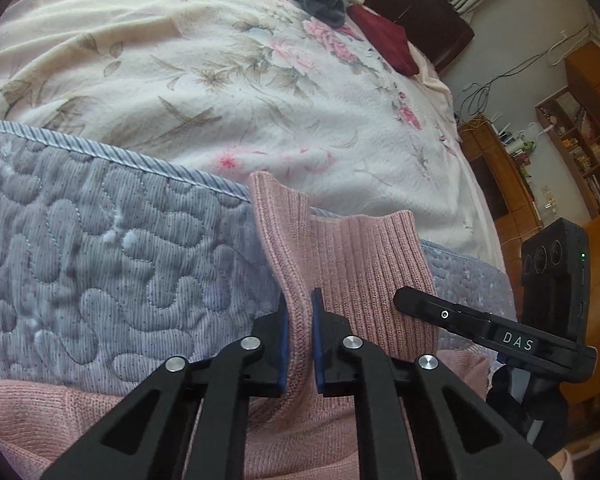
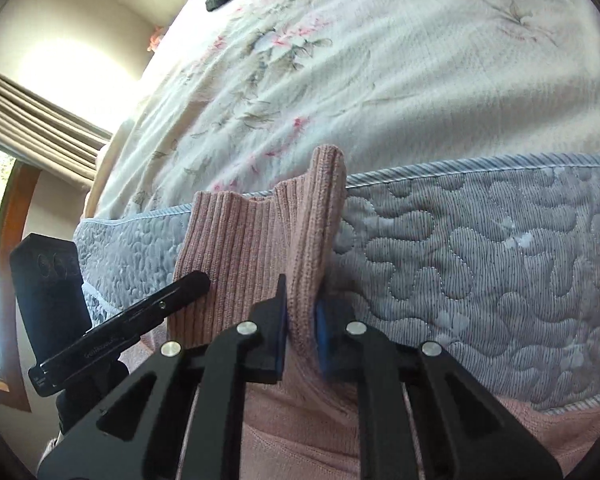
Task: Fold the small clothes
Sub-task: 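Fold the collar half down onto the hem half with both tools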
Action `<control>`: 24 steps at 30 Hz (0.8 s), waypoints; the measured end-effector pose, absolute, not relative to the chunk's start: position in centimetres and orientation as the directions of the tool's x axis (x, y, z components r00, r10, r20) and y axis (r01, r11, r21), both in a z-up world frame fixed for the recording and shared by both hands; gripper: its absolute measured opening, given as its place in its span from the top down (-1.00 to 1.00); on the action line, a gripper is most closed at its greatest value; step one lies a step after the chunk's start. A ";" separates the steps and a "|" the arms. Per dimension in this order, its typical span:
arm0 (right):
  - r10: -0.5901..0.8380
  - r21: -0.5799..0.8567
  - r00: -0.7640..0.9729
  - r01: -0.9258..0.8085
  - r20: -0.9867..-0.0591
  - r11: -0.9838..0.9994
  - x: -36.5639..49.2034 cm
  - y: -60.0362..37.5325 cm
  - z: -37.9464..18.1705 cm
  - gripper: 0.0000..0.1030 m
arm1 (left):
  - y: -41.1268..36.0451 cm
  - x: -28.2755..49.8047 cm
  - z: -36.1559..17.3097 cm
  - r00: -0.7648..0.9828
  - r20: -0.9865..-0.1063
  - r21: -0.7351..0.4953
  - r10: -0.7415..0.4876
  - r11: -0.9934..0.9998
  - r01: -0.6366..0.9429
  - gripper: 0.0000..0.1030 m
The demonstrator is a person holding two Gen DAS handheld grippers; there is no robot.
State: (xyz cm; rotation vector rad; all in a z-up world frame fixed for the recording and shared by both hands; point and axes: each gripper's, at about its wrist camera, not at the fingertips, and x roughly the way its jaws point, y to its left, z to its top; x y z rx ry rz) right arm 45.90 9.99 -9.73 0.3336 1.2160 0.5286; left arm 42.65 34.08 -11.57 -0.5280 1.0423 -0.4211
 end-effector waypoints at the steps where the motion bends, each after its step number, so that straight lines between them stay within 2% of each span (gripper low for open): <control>1: 0.566 0.514 0.266 -0.242 -0.780 0.823 45.0 9.7 -8.8 0.79 | 34.3 41.9 -10.8 0.460 -0.672 -0.606 -0.580 0.788 0.108 0.83; 5: 0.603 0.496 0.304 -0.361 -0.738 0.790 40.5 8.2 -5.7 0.78 | 35.1 37.8 -7.8 0.492 -0.587 -0.622 -0.643 0.747 0.234 0.83; 10: 0.612 0.468 0.302 -0.432 -0.731 0.771 35.2 6.3 -4.2 0.77 | 36.2 32.1 -6.8 0.475 -0.550 -0.623 -0.687 0.716 0.315 0.81; 16: 0.553 0.395 0.270 -0.466 -0.789 0.792 30.2 7.0 -5.8 0.65 | 36.6 27.3 -9.2 0.423 -0.618 -0.593 -0.663 0.746 0.304 0.73; 23: 0.498 0.372 0.229 -0.429 -0.836 0.823 25.5 4.8 -7.8 0.63 | 38.6 22.9 -11.5 0.364 -0.661 -0.615 -0.656 0.751 0.238 0.72; 24: 0.509 0.391 0.225 -0.415 -0.831 0.822 25.1 4.4 -7.8 0.63 | 38.9 22.5 -11.5 0.363 -0.654 -0.626 -0.663 0.744 0.231 0.61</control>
